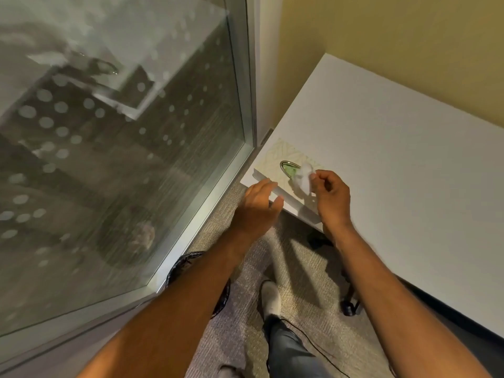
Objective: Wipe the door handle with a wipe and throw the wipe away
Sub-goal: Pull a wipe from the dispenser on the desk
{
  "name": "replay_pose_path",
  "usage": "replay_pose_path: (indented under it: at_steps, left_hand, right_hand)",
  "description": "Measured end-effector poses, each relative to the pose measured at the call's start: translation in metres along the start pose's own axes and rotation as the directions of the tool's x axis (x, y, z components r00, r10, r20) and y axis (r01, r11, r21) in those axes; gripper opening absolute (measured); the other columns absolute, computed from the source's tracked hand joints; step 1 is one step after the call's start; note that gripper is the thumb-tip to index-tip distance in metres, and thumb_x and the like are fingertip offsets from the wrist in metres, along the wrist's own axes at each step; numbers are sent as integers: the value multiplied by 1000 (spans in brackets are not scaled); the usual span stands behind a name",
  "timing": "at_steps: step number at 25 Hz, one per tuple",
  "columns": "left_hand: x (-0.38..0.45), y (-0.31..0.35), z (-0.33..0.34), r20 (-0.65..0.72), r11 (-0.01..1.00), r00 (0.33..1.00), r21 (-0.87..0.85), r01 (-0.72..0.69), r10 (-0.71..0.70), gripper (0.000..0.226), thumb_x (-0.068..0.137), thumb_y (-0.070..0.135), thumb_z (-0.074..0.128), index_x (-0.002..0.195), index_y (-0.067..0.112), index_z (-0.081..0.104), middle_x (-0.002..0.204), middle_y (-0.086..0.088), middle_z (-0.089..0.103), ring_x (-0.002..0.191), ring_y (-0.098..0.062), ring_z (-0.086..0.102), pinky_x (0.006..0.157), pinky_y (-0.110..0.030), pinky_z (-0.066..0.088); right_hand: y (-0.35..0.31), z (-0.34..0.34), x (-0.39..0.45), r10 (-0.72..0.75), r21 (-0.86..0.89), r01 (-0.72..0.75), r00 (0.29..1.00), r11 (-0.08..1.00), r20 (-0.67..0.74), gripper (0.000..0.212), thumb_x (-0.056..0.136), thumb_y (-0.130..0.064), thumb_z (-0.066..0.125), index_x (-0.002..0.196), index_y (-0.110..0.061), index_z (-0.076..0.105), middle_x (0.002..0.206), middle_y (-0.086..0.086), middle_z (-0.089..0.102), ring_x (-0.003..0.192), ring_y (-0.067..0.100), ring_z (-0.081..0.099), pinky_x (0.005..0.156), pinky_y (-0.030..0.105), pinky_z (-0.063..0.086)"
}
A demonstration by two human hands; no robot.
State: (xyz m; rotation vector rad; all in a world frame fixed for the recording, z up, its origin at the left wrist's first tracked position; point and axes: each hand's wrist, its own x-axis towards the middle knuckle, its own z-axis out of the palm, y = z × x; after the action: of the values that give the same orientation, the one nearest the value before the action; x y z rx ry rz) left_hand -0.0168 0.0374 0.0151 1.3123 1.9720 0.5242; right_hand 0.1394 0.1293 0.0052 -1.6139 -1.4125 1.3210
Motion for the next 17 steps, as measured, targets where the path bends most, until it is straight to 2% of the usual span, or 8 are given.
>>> replay_pose_path:
  at_steps: [2, 4, 5, 7, 9, 11, 13, 17]
  left_hand:
    - [-19, -1, -17, -43, 954, 994, -288, 83, -99, 34, 111, 34, 50, 140, 21, 61, 134, 5, 62, 128, -15, 57, 99, -14, 44]
    - [-49, -7, -38, -71, 818, 979, -562, 119, -192, 22, 111, 32, 52, 123, 23, 69, 105, 13, 67, 97, 1, 63, 78, -8, 46]
    - [-66, -10, -48, -82, 743, 970, -659, 119, -228, 21, 110, 30, 54, 119, 23, 71, 95, 17, 68, 86, 5, 63, 73, -8, 48]
    - [-112, -22, -70, -100, 613, 955, -784, 99, -281, 20, 108, 29, 58, 117, 20, 74, 92, 17, 74, 84, 3, 68, 76, -14, 54]
    - [-173, -46, -91, -109, 521, 948, -851, 67, -300, 18, 105, 28, 65, 110, 13, 75, 102, 2, 79, 92, -12, 73, 84, -28, 58]
    - [-238, -74, -105, -125, 454, 934, -890, 44, -336, 19, 103, 21, 69, 108, 4, 72, 106, -17, 78, 93, -24, 71, 85, -40, 58]
    - [-300, -102, -116, -176, 425, 899, -905, 12, -400, 22, 102, 13, 68, 108, -7, 66, 103, -28, 73, 91, -30, 65, 84, -45, 51]
    - [-428, -162, -137, -284, 429, 806, -902, -41, -519, 37, 101, 12, 68, 107, -22, 54, 95, -19, 60, 90, -29, 51, 84, -45, 39]
  right_hand:
    - [-22, 7, -25, 176, 206, -190, 981, 960, 86, 14, 100, -32, 60, 108, -31, 71, 106, -13, 74, 99, 13, 70, 85, 32, 60]
    - [-42, 18, -61, 231, 354, -298, 948, 887, 219, 15, 100, -26, 61, 105, -31, 74, 101, -12, 78, 94, 13, 73, 80, 30, 62]
    - [-50, 25, -82, 228, 383, -328, 932, 864, 283, 16, 100, -22, 60, 103, -29, 75, 98, -9, 79, 90, 16, 73, 79, 31, 62]
    - [-61, 43, -131, 203, 374, -368, 888, 851, 412, 16, 101, -19, 59, 108, -20, 74, 102, 4, 78, 90, 23, 68, 79, 34, 59]
    - [-70, 70, -192, 156, 339, -377, 833, 862, 531, 20, 100, -17, 59, 117, -13, 70, 108, 13, 76, 92, 25, 69, 82, 37, 58]
    - [-76, 98, -252, 93, 319, -351, 786, 880, 611, 22, 100, -14, 58, 120, -9, 67, 104, 12, 77, 90, 23, 71, 82, 37, 60]
    - [-79, 126, -308, 65, 291, -341, 741, 894, 669, 21, 101, -11, 56, 119, -9, 67, 100, 8, 76, 88, 20, 71, 81, 35, 60]
    - [-82, 185, -426, 71, 191, -337, 631, 922, 773, 17, 99, -20, 56, 106, -17, 72, 98, 7, 76, 90, 22, 72, 80, 40, 58]
